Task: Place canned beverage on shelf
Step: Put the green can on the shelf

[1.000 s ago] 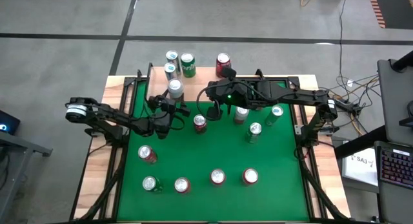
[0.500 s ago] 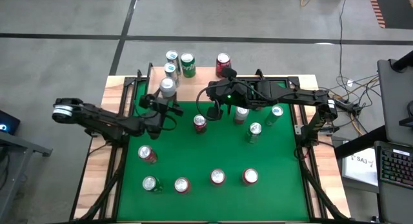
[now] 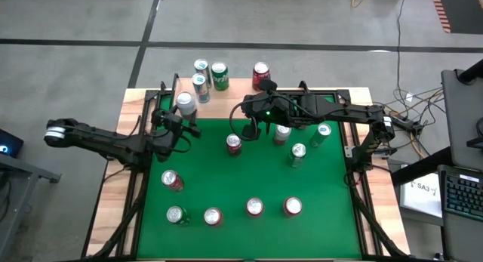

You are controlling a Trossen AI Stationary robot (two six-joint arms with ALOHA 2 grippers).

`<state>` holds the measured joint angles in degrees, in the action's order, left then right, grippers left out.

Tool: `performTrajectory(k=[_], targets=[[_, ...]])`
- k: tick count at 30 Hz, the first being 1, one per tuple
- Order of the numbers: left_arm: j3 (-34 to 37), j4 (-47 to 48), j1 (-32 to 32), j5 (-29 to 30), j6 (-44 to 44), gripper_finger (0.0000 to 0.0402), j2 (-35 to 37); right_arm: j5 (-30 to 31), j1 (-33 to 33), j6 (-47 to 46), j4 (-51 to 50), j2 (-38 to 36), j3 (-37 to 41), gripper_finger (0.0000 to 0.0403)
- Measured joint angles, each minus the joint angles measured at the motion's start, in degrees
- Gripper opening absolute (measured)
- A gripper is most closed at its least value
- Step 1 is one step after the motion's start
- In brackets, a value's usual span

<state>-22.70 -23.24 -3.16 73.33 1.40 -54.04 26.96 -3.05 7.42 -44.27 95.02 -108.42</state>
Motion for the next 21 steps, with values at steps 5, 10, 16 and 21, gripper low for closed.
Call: performTrajectory(k=[5, 10, 16, 21], targets=[[0.00, 5.27, 1.17, 0.09, 5.33, 0.0295, 0.21, -0.01, 0.00, -0.31, 0.02, 0.07, 0.00, 0.0012], [0.02, 7.91, 3.18, 0.07, 9.84, 0.0295, -1.13, 0.00, 0.00, -0.31, 0.22, 0.09, 0.00, 0.0012], [0.02, 7.83, 6.55, 0.18, 11.28, 0.0295, -2.24, 0.00, 0.00, -0.27, 0.42, 0.09, 0.00, 0.0012], [0.02, 7.65, 8.22, 0.25, 12.01, 0.0298, -2.93, 0.00, 0.00, -0.31, 0.42, 0.09, 0.00, 0.0012]])
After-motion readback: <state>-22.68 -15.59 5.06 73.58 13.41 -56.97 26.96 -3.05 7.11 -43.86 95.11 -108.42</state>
